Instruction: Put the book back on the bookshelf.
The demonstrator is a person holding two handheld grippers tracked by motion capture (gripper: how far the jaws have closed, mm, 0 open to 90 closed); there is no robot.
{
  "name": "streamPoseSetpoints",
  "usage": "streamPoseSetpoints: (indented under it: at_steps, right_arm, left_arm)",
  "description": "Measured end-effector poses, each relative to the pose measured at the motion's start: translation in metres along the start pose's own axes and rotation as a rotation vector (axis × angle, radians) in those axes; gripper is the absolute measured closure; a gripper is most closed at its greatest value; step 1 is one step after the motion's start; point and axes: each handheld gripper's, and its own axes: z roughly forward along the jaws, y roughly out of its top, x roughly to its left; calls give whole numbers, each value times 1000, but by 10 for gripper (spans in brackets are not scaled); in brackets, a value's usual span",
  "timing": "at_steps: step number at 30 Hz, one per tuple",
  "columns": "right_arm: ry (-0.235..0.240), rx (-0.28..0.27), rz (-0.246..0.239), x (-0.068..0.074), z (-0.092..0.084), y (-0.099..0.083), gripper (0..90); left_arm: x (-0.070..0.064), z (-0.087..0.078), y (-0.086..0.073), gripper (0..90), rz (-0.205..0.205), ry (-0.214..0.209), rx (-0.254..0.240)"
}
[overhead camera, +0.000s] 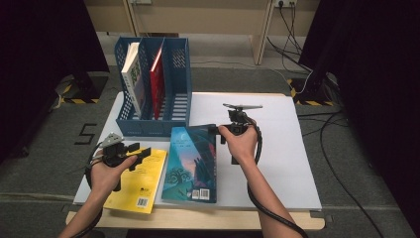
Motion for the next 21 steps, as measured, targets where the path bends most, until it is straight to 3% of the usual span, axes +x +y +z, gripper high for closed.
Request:
streamPoseSetpoints:
  at_steps: [16,21]
  right_arm:
    - [-50,-13,-11,-7,-14,0,749]
    - [-87,-40,-3,-12,-23,2,750]
  left_arm:
    - [-1,2,1,414,4,-3,3]
    - [-2,3,1,414,6,-3,4]
